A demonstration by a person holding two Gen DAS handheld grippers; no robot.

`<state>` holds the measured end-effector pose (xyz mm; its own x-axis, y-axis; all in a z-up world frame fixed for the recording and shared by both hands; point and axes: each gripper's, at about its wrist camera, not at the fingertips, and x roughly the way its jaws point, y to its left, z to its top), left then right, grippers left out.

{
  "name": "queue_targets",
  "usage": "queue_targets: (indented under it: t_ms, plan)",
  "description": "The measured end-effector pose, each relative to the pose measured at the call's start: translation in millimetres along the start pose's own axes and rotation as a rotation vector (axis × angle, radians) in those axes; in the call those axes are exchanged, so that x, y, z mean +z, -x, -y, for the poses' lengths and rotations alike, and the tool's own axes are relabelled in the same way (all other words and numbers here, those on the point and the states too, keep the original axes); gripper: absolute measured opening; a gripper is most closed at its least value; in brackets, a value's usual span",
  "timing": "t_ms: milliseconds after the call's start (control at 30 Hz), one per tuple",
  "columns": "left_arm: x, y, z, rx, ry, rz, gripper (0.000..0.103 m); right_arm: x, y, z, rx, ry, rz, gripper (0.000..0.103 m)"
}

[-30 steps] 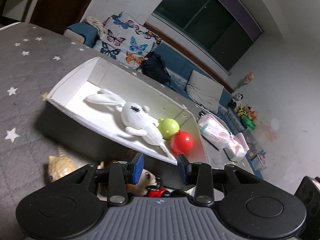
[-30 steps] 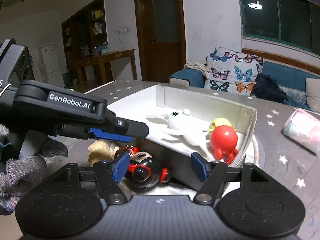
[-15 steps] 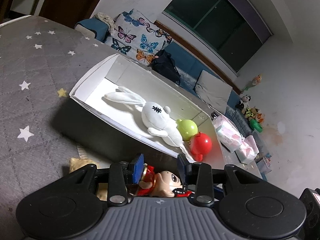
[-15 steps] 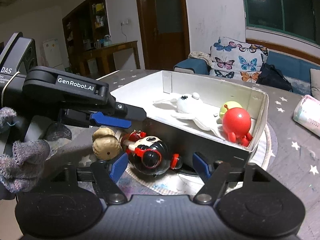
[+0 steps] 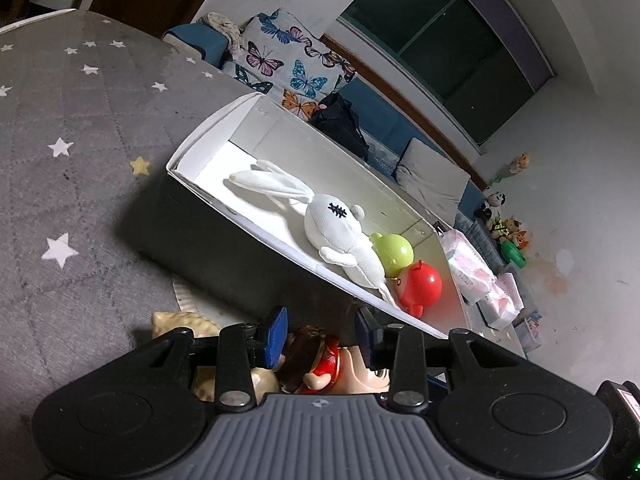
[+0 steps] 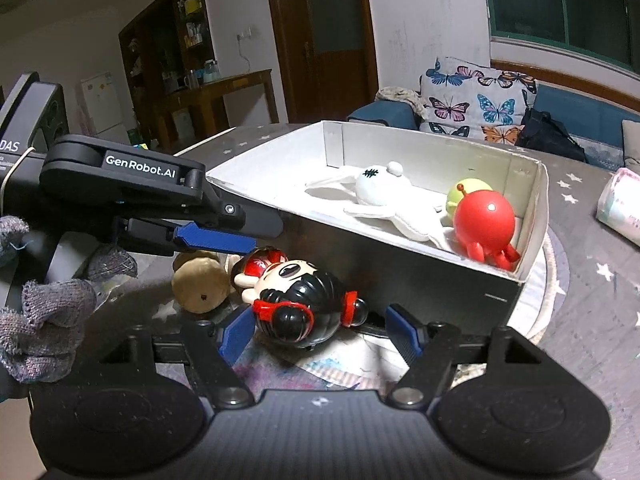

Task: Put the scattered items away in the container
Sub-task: 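Move the left gripper down onto the red-and-black doll figure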

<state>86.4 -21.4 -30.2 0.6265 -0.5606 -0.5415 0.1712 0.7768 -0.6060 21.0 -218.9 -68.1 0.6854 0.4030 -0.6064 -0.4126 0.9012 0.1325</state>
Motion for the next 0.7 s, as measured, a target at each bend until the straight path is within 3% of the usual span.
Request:
queue_targets:
  t_ms: [700]
  plan:
    - [-13, 13, -3, -0.037, 0.051, -0.01, 0.04, -5, -4, -4, 0.021, -0.012, -0.014, 0.073]
